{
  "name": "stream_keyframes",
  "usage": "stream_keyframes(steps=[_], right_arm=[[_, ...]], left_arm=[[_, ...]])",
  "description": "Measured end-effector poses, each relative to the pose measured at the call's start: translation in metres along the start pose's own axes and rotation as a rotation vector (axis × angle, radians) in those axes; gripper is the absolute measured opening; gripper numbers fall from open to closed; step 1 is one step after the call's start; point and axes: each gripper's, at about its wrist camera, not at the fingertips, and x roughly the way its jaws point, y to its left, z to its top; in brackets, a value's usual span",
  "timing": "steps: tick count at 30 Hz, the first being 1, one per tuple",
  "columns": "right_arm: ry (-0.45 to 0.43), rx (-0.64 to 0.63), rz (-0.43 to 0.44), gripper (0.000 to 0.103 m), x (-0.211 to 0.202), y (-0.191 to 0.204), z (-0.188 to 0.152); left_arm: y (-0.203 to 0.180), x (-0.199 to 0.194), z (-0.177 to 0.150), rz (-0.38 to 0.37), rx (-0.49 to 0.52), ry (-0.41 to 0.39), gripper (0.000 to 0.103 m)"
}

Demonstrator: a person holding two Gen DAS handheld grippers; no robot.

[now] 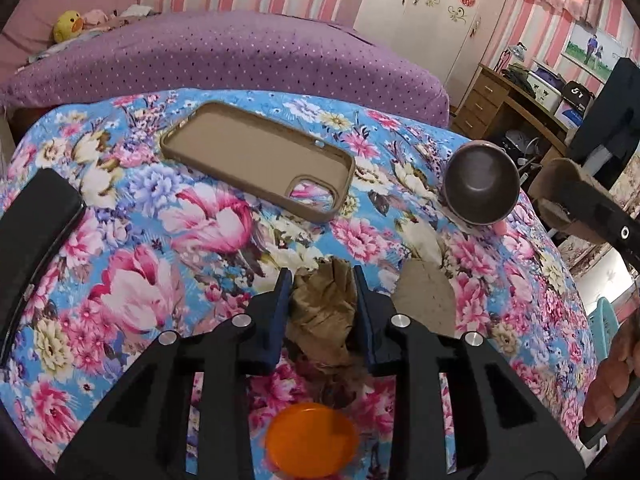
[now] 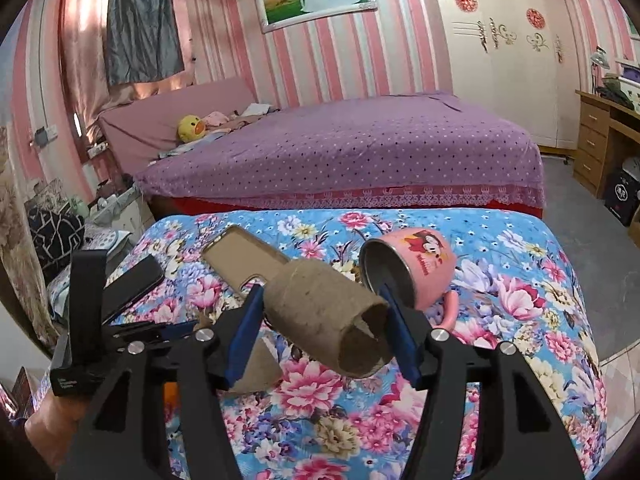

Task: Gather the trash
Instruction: 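Grasp another crumpled brown paper with the left gripper while the right gripper holds the tube, then carry the brown paper and cardboard tube with both grippers over the blue basket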

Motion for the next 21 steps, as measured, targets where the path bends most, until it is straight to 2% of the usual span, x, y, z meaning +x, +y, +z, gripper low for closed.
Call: stream_keyframes(steps=[6, 8, 21], right_arm=[[-0.027, 0.010, 0.007, 0.058, -0.015, 0.001, -0.001], [-0.035, 0.003, 0.005, 0.058, -0.021, 0.004, -0.002], [-0.057, -0.046, -0.002, 0.058, -0.062, 0.020, -0.016]], left_arm=[[0.004, -0.038, 0.006, 0.020, -0.026, -0.118, 0.027], [0.006, -0.051, 0.006, 0.051, -0.019, -0.149, 0.027], [0.001, -0.117, -0.014, 0.127, 0.038, -0.251, 0.028]])
